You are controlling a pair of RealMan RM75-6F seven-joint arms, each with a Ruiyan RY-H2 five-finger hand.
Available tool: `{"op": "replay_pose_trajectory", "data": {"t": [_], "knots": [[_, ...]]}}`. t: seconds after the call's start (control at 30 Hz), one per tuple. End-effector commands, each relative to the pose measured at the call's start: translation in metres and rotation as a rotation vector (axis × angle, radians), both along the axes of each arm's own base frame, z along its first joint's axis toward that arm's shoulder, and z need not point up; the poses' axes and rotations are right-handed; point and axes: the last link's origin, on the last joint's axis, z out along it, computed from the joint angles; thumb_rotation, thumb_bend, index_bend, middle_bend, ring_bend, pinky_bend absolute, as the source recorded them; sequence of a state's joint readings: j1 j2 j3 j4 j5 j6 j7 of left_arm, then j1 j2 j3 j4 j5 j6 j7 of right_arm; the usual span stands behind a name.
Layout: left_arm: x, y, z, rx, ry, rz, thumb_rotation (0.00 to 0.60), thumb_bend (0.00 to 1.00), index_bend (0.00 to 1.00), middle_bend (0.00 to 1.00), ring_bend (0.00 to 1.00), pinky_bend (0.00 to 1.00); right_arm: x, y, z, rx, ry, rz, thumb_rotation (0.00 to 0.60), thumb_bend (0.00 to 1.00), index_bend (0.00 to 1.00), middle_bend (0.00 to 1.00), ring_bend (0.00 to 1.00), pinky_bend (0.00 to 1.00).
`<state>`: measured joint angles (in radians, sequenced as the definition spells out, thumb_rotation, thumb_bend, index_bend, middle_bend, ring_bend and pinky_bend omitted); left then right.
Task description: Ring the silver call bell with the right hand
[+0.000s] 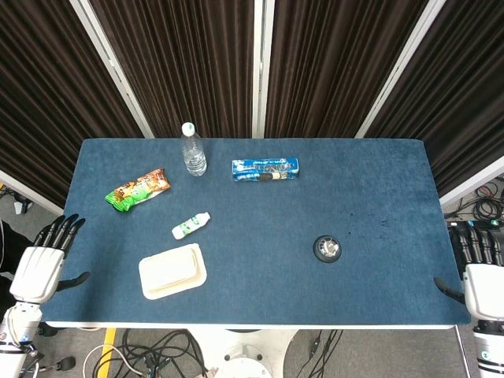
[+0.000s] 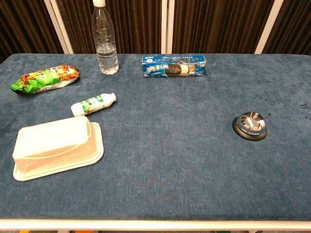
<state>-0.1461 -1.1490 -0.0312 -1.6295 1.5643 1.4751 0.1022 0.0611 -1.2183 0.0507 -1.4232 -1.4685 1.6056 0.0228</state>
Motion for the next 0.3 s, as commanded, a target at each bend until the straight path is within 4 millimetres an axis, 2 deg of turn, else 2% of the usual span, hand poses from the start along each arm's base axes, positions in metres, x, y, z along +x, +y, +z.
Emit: {"op": "replay_pose_trajectory", "data": {"t": [0.03, 0.3], "knots": [[-0.0017, -0.0009, -0.0003, 0.001, -0.001, 0.003, 0.600, 0.02, 0.07, 0.04, 0.00, 0.15, -0.0023, 0.0000, 0.0007, 0.008, 0.026, -0.018, 0.600, 0.00, 0.00, 0.00, 0.00, 0.00], [-0.0063, -0.0026, 0.0009, 0.006, -0.007, 0.012, 0.600, 0.02, 0.07, 0.04, 0.00, 0.15, 0.0025, -0.0022, -0.0052, 0.044, 0.048, -0.042, 0.600, 0.00, 0.00, 0.00, 0.00, 0.00]]}}
